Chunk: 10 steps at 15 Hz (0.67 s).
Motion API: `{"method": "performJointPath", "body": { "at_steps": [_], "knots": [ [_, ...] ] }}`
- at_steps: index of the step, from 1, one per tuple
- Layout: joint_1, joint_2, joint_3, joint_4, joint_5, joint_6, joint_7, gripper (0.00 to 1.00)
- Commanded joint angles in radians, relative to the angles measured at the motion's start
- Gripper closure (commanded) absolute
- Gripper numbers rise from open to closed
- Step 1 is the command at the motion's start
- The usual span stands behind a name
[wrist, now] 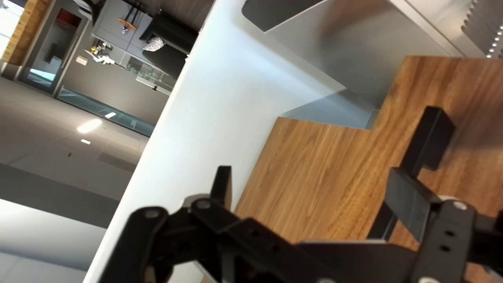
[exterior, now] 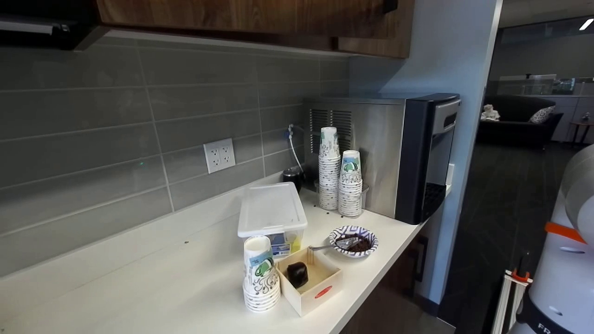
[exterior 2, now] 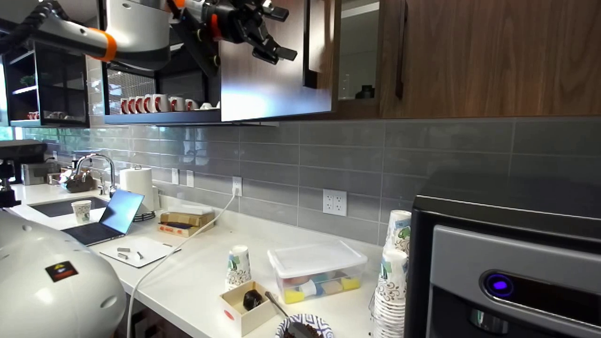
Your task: Open the cupboard door
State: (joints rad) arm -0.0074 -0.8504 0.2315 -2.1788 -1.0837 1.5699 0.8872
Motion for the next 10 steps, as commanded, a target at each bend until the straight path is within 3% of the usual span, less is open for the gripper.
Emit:
{"method": "performJointPath", "body": {
  "at_steps": [1,10],
  "knots": [
    [0.047,-0.082,0.017,-0.053,0.022,-0.105,0.030,0.00],
    [0.114,-0.112,0.025,-0.072,0.009,-0.210,0.082,0.00]
  ]
}}
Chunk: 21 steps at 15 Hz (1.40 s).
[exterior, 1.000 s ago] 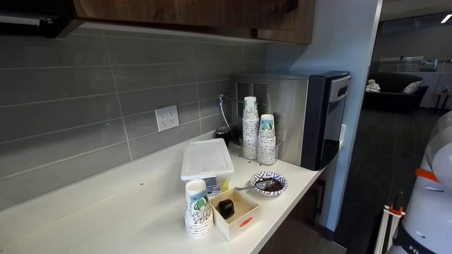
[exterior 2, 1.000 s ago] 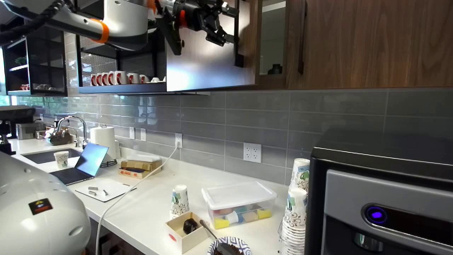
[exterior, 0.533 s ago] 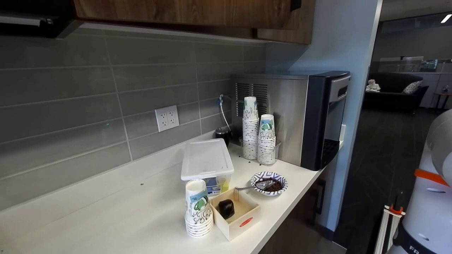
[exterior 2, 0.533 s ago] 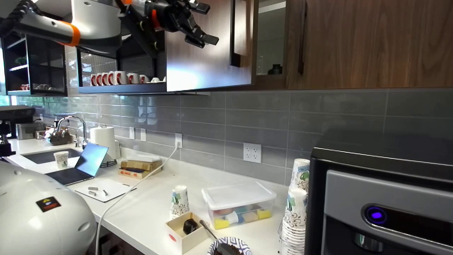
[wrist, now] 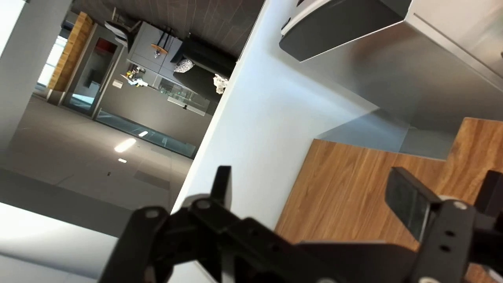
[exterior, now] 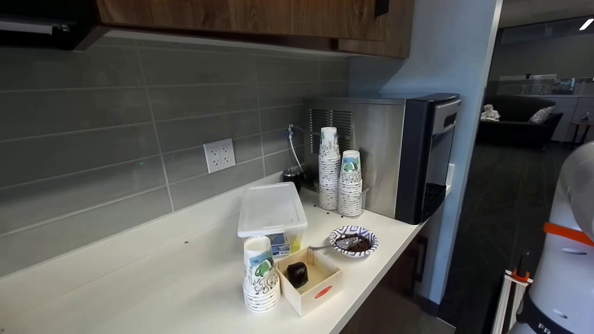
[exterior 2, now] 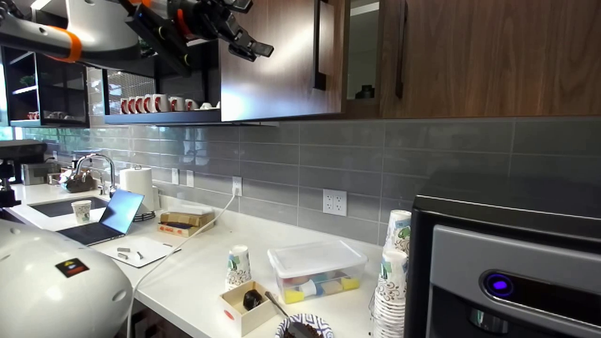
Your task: Open the cupboard door
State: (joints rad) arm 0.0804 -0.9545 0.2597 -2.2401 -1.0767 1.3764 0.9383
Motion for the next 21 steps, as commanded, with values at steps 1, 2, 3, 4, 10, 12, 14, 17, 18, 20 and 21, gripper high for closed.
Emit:
{"method": "performJointPath", "body": {
  "at_steps": [1,2,3,4,10,12,14,17,18,20,21],
  "knots": [
    [0.035,-0.005,-0.010,-0.015,-0.010,0.002,0.034,0.00],
    [0.042,-0.002,-0.017,-0.019,-0.022,0.021,0.036,0.00],
    [0.048,0.003,-0.023,-0.019,-0.033,0.039,0.036,0.00],
    [0.054,0.009,-0.036,-0.024,-0.047,0.065,0.040,0.00],
    [0.067,0.080,-0.166,-0.012,-0.142,0.339,0.028,0.00],
    [0.060,0.116,-0.214,0.006,-0.156,0.449,0.019,0.00],
    [0.051,0.150,-0.250,0.023,-0.152,0.543,0.010,0.00],
    [0.047,0.194,-0.304,0.046,-0.128,0.692,-0.014,0.00],
    [0.044,0.211,-0.320,0.058,-0.119,0.741,-0.024,0.00],
    [0.028,0.235,-0.332,0.071,-0.102,0.807,-0.043,0.00],
    [0.020,0.243,-0.334,0.077,-0.094,0.828,-0.053,0.00]
  ]
}}
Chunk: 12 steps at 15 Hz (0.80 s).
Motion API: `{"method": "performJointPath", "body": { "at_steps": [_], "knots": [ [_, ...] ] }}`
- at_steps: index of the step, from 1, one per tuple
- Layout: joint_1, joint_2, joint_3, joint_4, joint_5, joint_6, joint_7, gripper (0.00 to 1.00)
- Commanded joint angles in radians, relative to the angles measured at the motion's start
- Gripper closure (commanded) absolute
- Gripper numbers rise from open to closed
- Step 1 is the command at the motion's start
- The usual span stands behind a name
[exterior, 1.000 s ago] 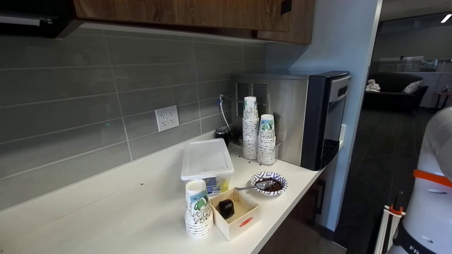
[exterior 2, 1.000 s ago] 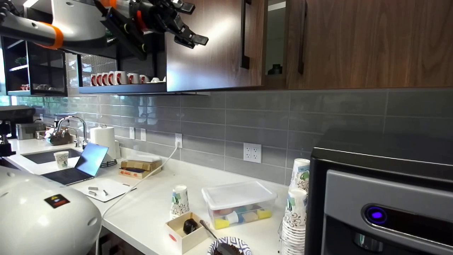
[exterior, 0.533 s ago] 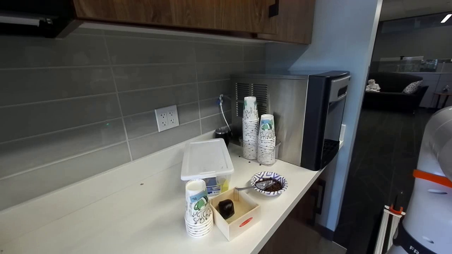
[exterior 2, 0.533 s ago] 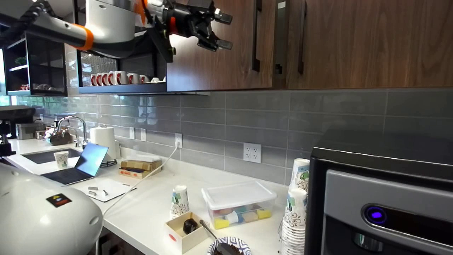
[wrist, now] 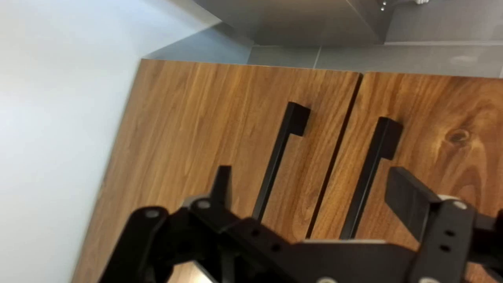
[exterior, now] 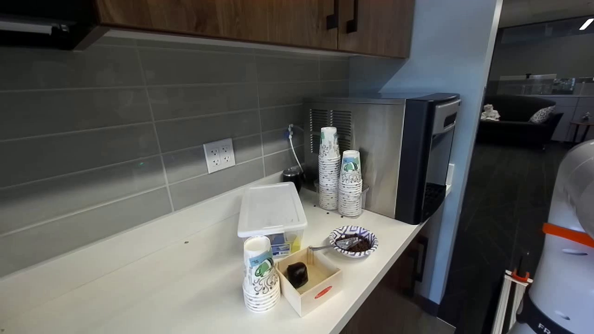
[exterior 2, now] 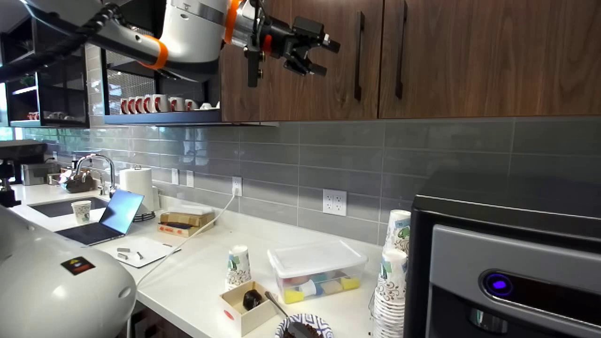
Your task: Open the cupboard door
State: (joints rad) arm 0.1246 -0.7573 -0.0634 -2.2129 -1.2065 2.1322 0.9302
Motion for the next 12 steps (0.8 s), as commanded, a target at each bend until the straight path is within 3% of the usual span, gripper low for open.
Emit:
{"method": "performJointPath", "body": {
  "at_steps": [1,4,12],
  "knots": [
    [-0.032,0.052,-0.010,0.053,0.047,0.087,-0.055,0.00],
    [-0.044,0.059,-0.008,0.057,0.114,0.111,-0.097,0.00],
    [-0.081,0.062,0.021,0.054,0.437,0.092,-0.296,0.00]
  ]
}}
